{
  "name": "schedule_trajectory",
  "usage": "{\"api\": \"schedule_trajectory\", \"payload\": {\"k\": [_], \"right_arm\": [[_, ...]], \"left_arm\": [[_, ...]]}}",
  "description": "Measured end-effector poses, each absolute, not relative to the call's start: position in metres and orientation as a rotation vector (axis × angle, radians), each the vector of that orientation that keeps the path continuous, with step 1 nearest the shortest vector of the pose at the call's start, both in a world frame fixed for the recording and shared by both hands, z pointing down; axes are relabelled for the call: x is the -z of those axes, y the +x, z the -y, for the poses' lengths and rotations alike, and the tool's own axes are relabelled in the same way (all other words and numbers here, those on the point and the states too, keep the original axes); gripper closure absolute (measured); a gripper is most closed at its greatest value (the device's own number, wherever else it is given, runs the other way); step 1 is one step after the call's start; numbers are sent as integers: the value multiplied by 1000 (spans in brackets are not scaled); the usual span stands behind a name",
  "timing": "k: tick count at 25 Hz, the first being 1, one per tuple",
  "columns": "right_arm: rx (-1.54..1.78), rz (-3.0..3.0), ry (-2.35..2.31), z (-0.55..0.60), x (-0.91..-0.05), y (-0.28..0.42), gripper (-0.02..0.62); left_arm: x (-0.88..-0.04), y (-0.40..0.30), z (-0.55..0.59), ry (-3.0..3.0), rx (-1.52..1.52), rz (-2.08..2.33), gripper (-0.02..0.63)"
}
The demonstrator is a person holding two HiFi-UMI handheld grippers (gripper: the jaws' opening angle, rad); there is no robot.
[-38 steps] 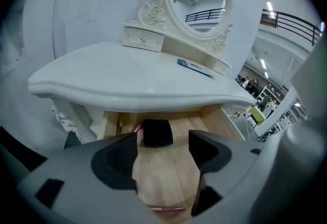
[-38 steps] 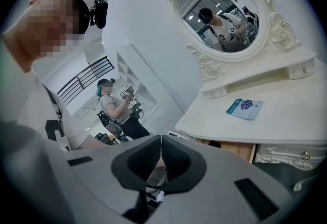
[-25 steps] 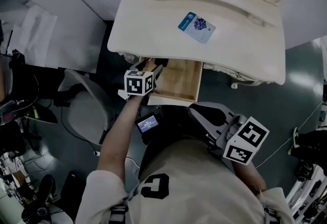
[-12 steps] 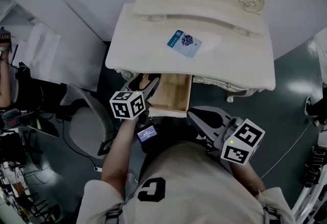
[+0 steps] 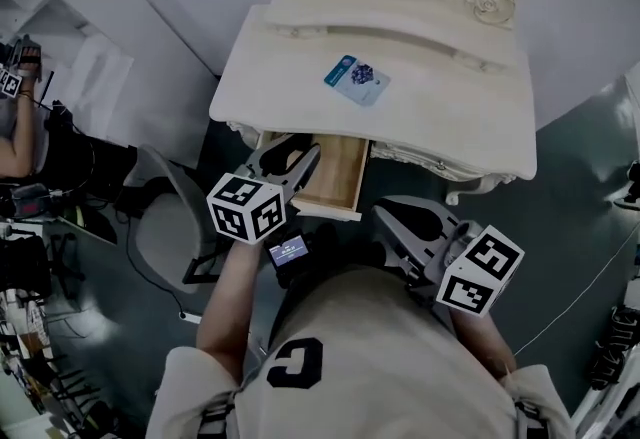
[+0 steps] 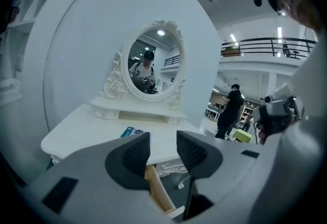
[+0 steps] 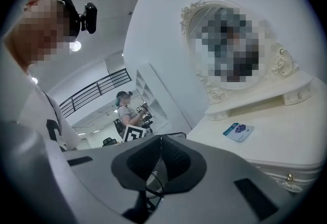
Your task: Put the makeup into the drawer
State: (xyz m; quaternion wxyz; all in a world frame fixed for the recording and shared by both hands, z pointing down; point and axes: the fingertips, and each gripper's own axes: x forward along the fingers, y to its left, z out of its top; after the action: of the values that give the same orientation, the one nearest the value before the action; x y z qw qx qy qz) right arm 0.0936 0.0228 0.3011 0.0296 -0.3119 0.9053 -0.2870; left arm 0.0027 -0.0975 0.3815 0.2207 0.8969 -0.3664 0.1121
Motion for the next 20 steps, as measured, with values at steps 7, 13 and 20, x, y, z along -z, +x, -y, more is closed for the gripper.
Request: {"api": "schedule_trajectory", "payload": {"k": [7, 13, 20], "right_arm": [[937, -2801, -858, -41, -311, 111, 568], [965, -2812, -799, -49, -320, 107, 568], [992, -2804, -866, -36, -329, 108, 568]], "left_arm": [[-369, 31, 62, 2508, -337, 1026, 538], [-362, 36, 40, 2536, -393, 1006, 549], [-360, 36, 41, 2562, -377, 969, 549]]}}
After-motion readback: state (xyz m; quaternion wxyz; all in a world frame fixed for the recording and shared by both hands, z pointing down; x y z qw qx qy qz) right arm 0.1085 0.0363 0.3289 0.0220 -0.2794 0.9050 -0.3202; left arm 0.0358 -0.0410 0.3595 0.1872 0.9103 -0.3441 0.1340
